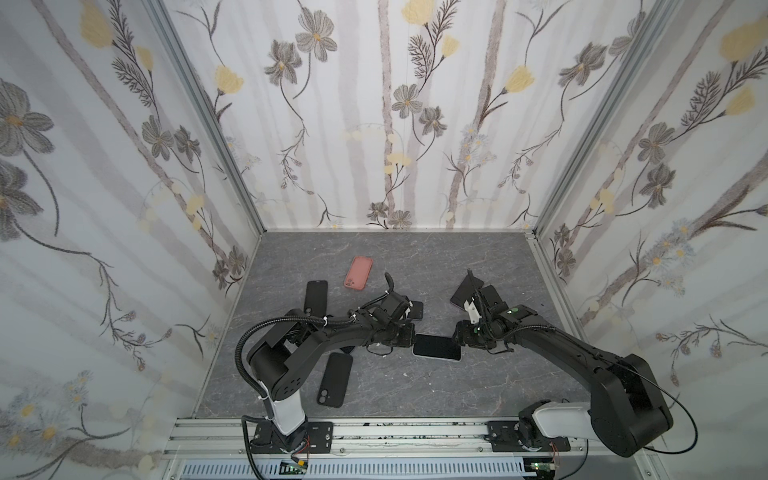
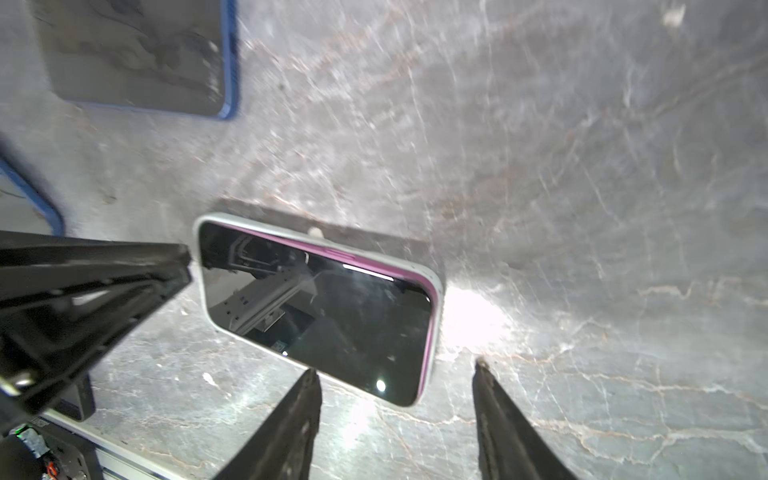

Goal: Put the phone into the phone case

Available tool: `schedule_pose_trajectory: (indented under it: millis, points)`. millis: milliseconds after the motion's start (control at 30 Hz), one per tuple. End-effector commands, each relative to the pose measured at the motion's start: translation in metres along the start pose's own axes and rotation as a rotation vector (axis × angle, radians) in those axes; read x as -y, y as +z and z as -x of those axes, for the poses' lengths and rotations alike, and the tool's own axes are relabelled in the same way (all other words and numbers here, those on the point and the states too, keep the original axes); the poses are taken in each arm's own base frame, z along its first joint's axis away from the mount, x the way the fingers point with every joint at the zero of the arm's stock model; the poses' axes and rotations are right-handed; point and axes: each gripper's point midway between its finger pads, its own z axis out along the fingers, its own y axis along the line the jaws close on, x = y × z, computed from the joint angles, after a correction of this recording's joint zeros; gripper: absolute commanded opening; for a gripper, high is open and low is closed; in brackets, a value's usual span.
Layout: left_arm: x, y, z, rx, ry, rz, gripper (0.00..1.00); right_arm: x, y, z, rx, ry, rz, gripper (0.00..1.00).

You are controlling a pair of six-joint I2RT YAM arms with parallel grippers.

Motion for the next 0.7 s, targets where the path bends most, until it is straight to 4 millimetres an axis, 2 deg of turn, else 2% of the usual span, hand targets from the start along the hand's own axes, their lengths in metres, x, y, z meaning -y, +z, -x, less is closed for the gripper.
schedule_pose_trajectory:
  millis: [0, 267, 667]
  points:
    - [-0.003, 0.0, 0.0, -0.004, 0.008, 0.019, 0.17, 0.001, -0.005, 0.003, 0.016, -0.013, -0.019, 0.59]
    - [-0.002, -0.006, 0.003, 0.014, 0.013, 0.022, 0.17, 0.003, -0.009, 0.002, 0.014, -0.014, -0.031, 0.58]
    - [-0.004, -0.001, 0.0, 0.003, 0.019, 0.025, 0.17, 0.013, 0.006, -0.015, -0.051, -0.017, -0.052, 0.49]
